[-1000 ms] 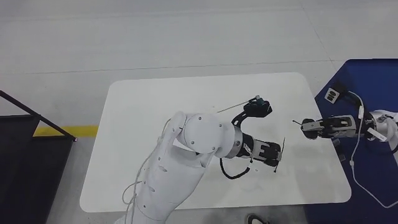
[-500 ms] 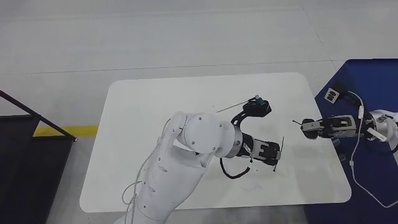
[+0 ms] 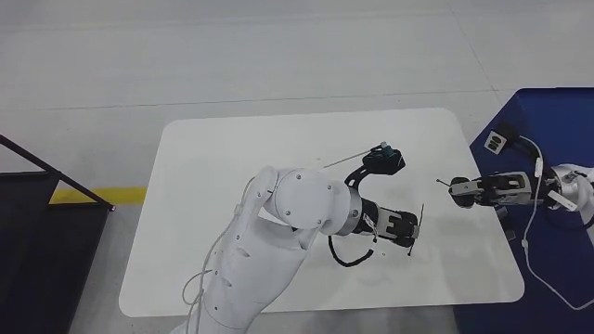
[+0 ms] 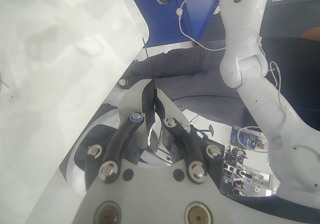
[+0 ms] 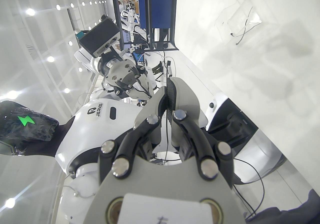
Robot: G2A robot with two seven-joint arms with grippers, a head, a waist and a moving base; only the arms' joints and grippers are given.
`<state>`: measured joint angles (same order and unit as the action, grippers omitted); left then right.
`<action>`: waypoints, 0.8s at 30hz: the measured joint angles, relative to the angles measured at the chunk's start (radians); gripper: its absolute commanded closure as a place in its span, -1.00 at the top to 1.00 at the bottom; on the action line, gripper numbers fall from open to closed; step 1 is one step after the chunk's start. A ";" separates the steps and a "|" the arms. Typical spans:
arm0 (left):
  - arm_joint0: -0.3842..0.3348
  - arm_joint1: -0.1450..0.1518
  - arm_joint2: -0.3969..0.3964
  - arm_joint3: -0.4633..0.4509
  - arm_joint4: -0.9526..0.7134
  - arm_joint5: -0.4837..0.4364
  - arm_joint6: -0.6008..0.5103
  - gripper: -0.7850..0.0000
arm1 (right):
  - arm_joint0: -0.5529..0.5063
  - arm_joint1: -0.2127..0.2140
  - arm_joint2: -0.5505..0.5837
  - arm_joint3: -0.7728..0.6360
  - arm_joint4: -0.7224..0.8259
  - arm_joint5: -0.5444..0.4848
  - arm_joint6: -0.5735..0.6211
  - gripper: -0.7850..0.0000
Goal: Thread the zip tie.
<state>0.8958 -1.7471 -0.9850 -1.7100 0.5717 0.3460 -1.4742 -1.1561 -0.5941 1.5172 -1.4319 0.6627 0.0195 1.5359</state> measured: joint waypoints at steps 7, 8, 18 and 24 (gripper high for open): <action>0.031 0.006 -0.036 -0.012 -0.108 -0.017 0.002 -1.00 | -0.006 0.007 -0.006 -0.039 -0.008 0.038 0.000 -1.00; 0.024 0.010 -0.044 -0.007 -0.134 -0.016 -0.011 -1.00 | -0.006 0.016 -0.004 -0.054 -0.033 0.032 0.000 -1.00; -0.219 0.060 0.021 0.240 -0.502 -0.058 -0.058 -1.00 | -0.041 0.154 -0.060 -0.125 0.011 -0.038 0.000 -1.00; -0.367 0.101 0.141 0.356 -0.705 -0.062 -0.062 -1.00 | -0.044 0.234 -0.108 -0.144 0.140 -0.106 0.000 -1.00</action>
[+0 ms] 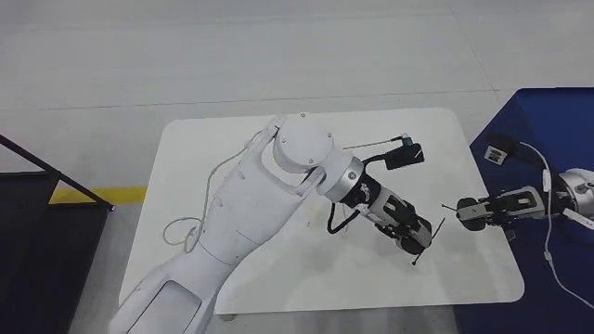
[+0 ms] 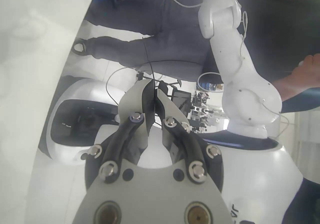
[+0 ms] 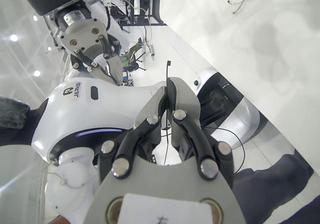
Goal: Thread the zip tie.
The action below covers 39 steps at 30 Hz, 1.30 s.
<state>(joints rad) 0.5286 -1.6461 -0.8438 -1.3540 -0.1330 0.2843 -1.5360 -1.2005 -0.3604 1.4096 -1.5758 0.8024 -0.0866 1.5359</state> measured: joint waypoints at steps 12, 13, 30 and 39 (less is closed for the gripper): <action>0.027 0.000 0.008 0.023 -0.021 0.001 0.002 -1.00 | -0.004 -0.003 0.000 -0.018 -0.020 -0.016 0.000 -1.00; 0.026 0.001 0.014 0.036 -0.054 0.001 0.002 -1.00 | -0.007 -0.003 0.003 -0.032 -0.027 -0.035 0.000 -1.00; -0.266 0.134 0.399 0.130 -0.410 0.000 0.000 -1.00 | -0.145 0.173 0.001 -0.125 0.085 -0.198 0.000 -1.00; -0.301 0.149 0.411 0.149 -0.450 0.000 0.000 -1.00 | -0.142 0.180 0.005 -0.119 0.081 -0.198 0.000 -1.00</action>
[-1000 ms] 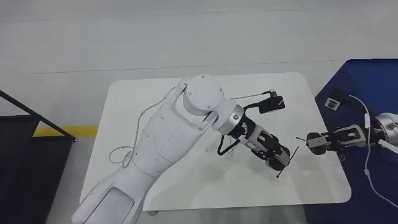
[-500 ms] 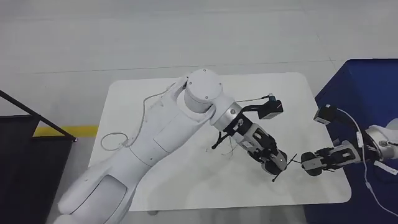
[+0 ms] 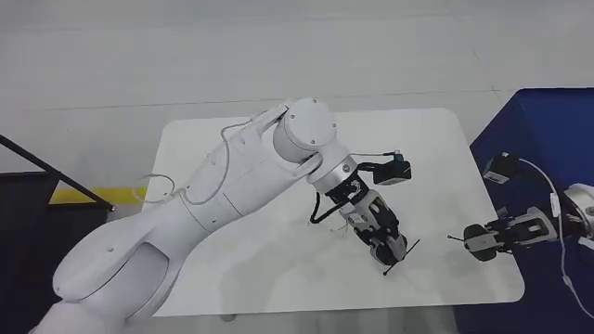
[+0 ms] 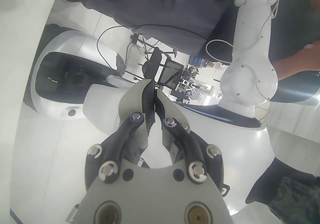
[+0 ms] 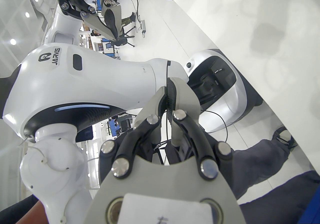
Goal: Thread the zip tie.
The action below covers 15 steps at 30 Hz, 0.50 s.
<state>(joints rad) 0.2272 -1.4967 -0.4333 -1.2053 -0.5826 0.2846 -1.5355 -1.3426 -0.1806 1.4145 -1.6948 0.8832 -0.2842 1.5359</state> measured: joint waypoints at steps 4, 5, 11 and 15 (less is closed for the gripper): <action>0.027 -0.001 0.008 -0.025 0.007 0.003 0.029 -1.00 | -0.001 -0.001 0.000 -0.002 -0.002 0.001 -0.003 -1.00; 0.033 -0.002 0.009 -0.031 0.006 0.010 0.026 -1.00 | -0.002 -0.002 -0.001 -0.011 -0.013 0.005 -0.016 -1.00; 0.037 -0.007 0.008 -0.033 0.007 0.019 0.019 -1.00 | -0.003 -0.014 -0.003 -0.058 -0.052 -0.002 -0.003 -1.00; 0.030 -0.012 0.019 -0.026 0.003 0.014 0.014 -1.00 | -0.003 -0.018 -0.014 -0.086 -0.057 0.000 0.000 -1.00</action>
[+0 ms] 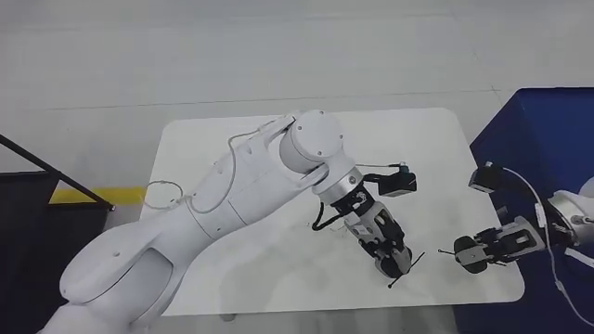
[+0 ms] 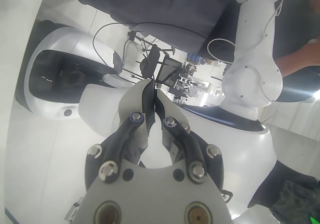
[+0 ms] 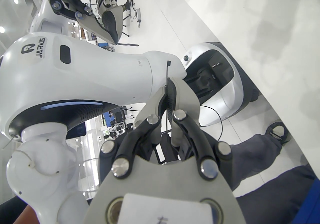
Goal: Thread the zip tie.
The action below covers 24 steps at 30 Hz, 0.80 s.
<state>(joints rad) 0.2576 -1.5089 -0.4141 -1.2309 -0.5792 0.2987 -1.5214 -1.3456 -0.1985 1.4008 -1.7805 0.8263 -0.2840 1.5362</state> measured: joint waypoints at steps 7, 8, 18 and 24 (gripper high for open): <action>-0.024 -0.017 0.043 0.021 -0.021 -0.014 -0.014 -1.00 | 0.007 0.005 -0.034 -0.031 0.015 0.000 0.000 -1.00; -0.029 -0.020 0.049 0.025 -0.021 -0.014 -0.014 -1.00 | 0.011 0.006 -0.040 -0.031 0.017 0.000 0.000 -1.00; -0.054 -0.043 0.088 0.052 -0.044 -0.015 -0.015 -1.00 | 0.035 0.014 -0.068 -0.030 0.023 0.000 0.000 -1.00; -0.066 -0.058 0.093 0.089 -0.031 -0.016 -0.014 -1.00 | 0.035 0.014 -0.068 -0.030 0.023 0.000 0.000 -1.00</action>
<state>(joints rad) 0.1914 -1.5669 -0.3211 -1.1421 -0.6097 0.2825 -1.5350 -1.3103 -0.1847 1.3333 -1.8108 0.8494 -0.2842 1.5359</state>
